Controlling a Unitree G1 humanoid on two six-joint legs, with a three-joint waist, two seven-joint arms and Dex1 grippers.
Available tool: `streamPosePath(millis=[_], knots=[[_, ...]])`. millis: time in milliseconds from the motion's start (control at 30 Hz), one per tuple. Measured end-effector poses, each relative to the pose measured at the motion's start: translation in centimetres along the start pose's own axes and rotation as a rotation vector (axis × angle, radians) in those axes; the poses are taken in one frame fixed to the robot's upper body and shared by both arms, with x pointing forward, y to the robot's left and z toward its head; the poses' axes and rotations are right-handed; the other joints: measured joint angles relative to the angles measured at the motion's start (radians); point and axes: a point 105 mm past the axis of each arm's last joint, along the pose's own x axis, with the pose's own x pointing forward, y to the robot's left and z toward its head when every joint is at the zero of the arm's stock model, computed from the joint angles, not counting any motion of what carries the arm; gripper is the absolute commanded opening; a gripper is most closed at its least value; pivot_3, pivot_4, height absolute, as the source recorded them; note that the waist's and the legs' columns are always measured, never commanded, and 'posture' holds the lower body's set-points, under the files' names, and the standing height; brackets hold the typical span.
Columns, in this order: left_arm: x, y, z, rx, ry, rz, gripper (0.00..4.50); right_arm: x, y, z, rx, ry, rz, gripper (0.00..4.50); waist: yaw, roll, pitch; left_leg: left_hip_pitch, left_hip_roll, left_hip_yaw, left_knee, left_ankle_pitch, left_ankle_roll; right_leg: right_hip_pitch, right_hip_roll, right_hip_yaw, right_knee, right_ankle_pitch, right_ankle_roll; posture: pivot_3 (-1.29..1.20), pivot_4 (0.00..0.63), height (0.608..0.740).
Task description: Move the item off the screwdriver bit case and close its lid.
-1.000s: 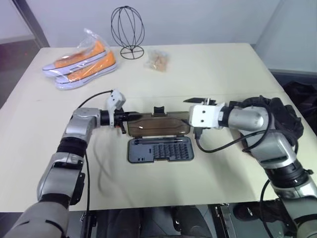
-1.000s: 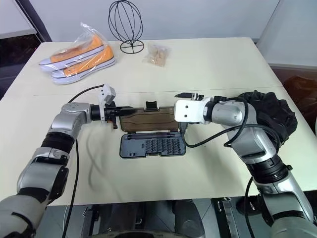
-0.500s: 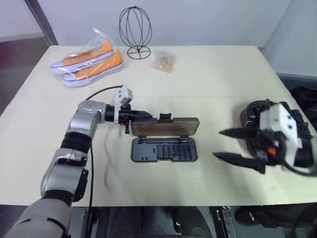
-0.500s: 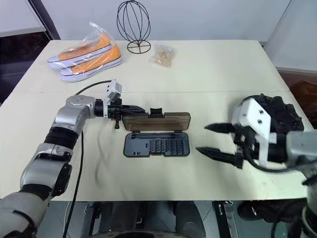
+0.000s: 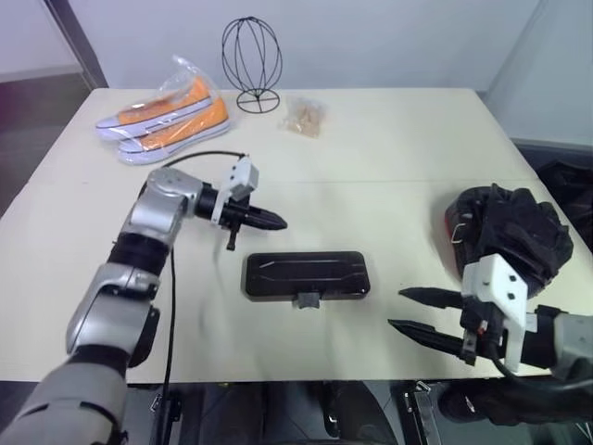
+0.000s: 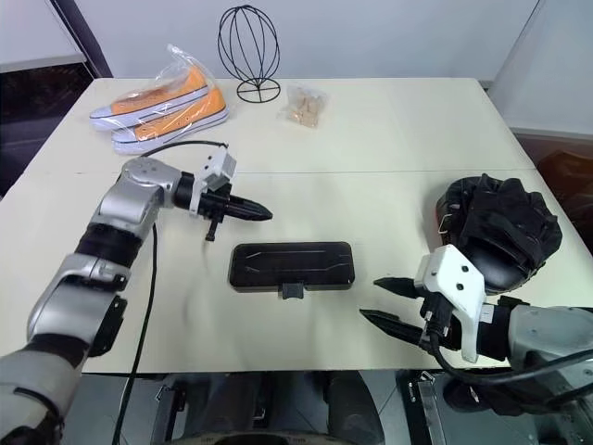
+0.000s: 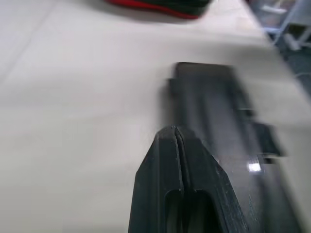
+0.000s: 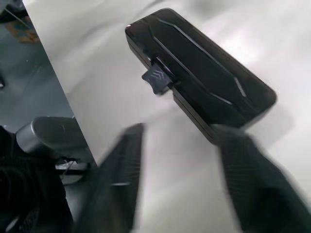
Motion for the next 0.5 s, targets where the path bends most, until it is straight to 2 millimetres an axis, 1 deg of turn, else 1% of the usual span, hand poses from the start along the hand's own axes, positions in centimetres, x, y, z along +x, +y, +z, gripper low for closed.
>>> streamPosePath(millis=[33, 67, 133, 233, 267, 333, 367, 400, 500], knots=[[0.3, 0.3, -0.1, 0.005, 0.007, 0.004, 0.00, 0.4, 0.3, 0.0, 0.001, -0.005, 0.015, 0.17, 0.000, 0.000, 0.000, 0.000, 0.000, 0.000, 0.000, 0.000, 0.001, 0.000, 0.000, 0.000, 0.000, 0.000, 0.000, 0.00, 0.150, 0.740], [0.9, 0.5, -0.4, 0.010, 0.019, 0.005, 0.00, 1.0, 0.5, -0.1, -0.002, -0.006, 0.026, 0.06, 0.000, 0.000, 0.000, 0.000, 0.000, 0.000, 0.000, -0.001, 0.001, 0.000, 0.000, 0.000, 0.000, 0.000, 0.000, 0.00, 0.150, 0.740], [2.0, 0.5, -1.0, 0.020, 0.043, -0.009, 0.00, 2.1, 1.0, -0.4, -0.011, -0.004, 0.052, 0.06, -0.002, 0.000, 0.000, 0.000, 0.000, 0.000, 0.000, -0.001, 0.002, 0.000, 0.000, 0.000, 0.000, 0.000, 0.000, 0.00, 0.150, 0.740], [4.1, -0.2, -2.2, 0.037, 0.091, -0.066, 0.00, 4.4, 1.7, -0.3, -0.049, -0.016, 0.093, 0.06, -0.004, -0.001, 0.000, 0.000, 0.000, 0.000, 0.000, -0.001, 0.002, -0.001, 0.000, 0.000, 0.000, 0.000, 0.001, 0.00, 0.150, 0.740], [5.0, -0.6, -2.8, 0.060, 0.128, -0.090, 0.00, 6.0, 1.6, -0.3, -0.083, -0.012, 0.103, 0.06, -0.007, -0.001, 0.000, 0.000, 0.000, 0.000, 0.001, -0.001, 0.002, -0.001, 0.000, 0.000, 0.000, 0.000, 0.000, 0.00, 0.150, 0.740], [7.1, -1.7, -3.2, 0.108, 0.168, -0.159, 0.00, 8.4, 1.4, -1.1, -0.092, 0.016, 0.097, 0.06, -0.003, -0.001, 0.000, -0.001, -0.001, 0.000, 0.001, -0.001, 0.002, -0.001, 0.000, 0.000, 0.001, 0.000, 0.000, 0.00, 0.150, 0.740], [7.6, -2.0, -3.4, 0.123, 0.179, -0.178, 0.00, 9.4, 1.3, -1.5, -0.091, 0.032, 0.092, 0.06, -0.003, -0.001, 0.000, -0.001, -0.001, 0.000, 0.001, -0.001, 0.002, -0.002, 0.000, 0.000, 0.001, 0.000, 0.000, 0.00, 0.150, 0.740], [7.7, -2.1, -3.5, 0.131, 0.189, -0.184, 0.00, 9.9, 1.2, -1.7, -0.087, 0.037, 0.083, 0.06, -0.003, -0.001, 0.000, -0.002, -0.001, 0.000, 0.001, -0.001, 0.002, -0.003, 0.000, 0.000, 0.001, 0.000, 0.000, 0.00, 0.150, 0.740], [7.3, -2.1, -3.8, 0.165, 0.211, -0.190, 0.00, 11.4, 0.6, -2.1, -0.113, 0.058, 0.067, 0.06, -0.004, -0.001, 0.000, -0.001, -0.001, 0.000, 0.001, -0.002, 0.003, -0.003, -0.001, 0.001, 0.001, 0.000, 0.000, 0.00, 0.150, 0.740]])
